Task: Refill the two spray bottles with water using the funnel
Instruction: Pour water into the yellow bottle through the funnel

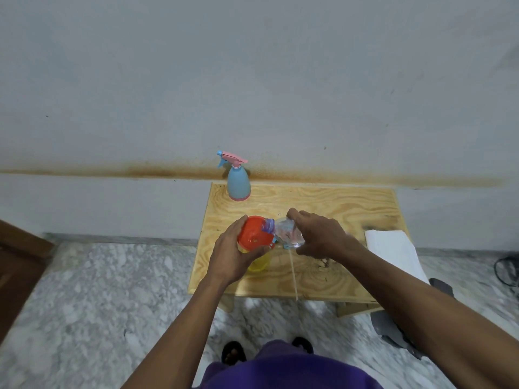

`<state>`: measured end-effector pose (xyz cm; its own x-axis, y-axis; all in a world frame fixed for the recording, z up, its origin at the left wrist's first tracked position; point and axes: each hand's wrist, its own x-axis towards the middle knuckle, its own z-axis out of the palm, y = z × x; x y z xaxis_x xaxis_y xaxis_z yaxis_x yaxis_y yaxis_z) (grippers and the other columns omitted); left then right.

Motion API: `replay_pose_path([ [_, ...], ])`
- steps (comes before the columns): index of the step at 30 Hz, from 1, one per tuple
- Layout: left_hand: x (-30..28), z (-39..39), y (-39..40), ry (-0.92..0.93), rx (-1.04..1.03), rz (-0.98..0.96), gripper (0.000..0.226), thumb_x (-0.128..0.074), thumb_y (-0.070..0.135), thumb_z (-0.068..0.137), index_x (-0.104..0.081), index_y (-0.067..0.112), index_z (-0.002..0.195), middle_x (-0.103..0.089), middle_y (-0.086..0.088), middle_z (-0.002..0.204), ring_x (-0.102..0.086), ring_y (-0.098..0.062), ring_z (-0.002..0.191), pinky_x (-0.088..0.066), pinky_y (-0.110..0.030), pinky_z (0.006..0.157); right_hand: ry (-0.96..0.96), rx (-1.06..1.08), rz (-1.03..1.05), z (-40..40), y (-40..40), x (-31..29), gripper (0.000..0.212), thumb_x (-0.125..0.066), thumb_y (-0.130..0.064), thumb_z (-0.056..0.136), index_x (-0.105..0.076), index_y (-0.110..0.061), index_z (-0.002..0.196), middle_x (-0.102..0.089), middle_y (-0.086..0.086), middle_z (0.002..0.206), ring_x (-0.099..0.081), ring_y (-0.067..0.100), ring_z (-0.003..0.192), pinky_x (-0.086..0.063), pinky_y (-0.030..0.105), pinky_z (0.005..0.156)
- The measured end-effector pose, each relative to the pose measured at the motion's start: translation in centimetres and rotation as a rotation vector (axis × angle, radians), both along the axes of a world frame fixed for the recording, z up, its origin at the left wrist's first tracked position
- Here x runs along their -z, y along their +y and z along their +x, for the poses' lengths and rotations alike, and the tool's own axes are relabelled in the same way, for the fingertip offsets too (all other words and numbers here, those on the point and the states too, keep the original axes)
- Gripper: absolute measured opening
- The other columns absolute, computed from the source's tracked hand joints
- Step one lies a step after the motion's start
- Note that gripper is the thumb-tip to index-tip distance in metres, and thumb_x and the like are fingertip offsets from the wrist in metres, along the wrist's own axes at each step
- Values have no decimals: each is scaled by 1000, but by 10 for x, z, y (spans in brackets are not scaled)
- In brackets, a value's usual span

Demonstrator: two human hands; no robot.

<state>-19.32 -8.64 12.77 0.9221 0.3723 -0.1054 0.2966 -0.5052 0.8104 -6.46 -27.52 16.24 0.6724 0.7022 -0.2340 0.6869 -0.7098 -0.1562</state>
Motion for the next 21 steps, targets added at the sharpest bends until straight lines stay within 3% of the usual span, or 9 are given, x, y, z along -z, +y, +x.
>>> replay_pose_path([
  [5, -2, 0, 1, -12, -6, -9, 97, -83, 54, 70, -40, 23, 152, -49, 1, 150, -48, -17, 133, -41, -31, 104, 184, 288, 350, 1, -23, 18, 71, -82, -34, 69, -38, -28, 124, -63, -6, 113, -62, 22, 92, -54, 40, 67],
  [8, -2, 1, -1, -5, -16, 0, 95, -84, 49, 71, -40, 24, 152, -49, 0, 150, -47, -18, 134, -40, -31, 104, 180, 480, 499, 4, -42, 29, 72, -80, -47, 64, -38, -32, 120, -65, -9, 108, -60, 19, 92, -54, 39, 71],
  [10, -1, 1, -2, 2, -18, 12, 95, -85, 48, 71, -41, 24, 151, -49, 1, 150, -47, -18, 134, -39, -29, 104, 179, 606, 582, 7, -53, 35, 72, -83, -44, 62, -39, -31, 118, -65, -10, 108, -61, 20, 93, -53, 38, 73],
  [17, -1, 2, -5, 11, -35, 15, 92, -86, 43, 72, -42, 24, 151, -51, 0, 148, -48, -14, 133, -39, -27, 102, 166, 877, 788, 12, -79, 51, 67, -89, -27, 63, -50, -16, 116, -61, -5, 99, -58, 18, 87, -39, 25, 71],
  [21, -3, 2, -9, 18, -52, 8, 92, -86, 41, 72, -41, 25, 151, -52, 2, 147, -44, -4, 126, -37, -24, 100, 169, 921, 859, 11, -94, 63, 59, -88, -17, 66, -48, -22, 108, -58, -6, 94, -57, 17, 86, -33, 11, 60],
])
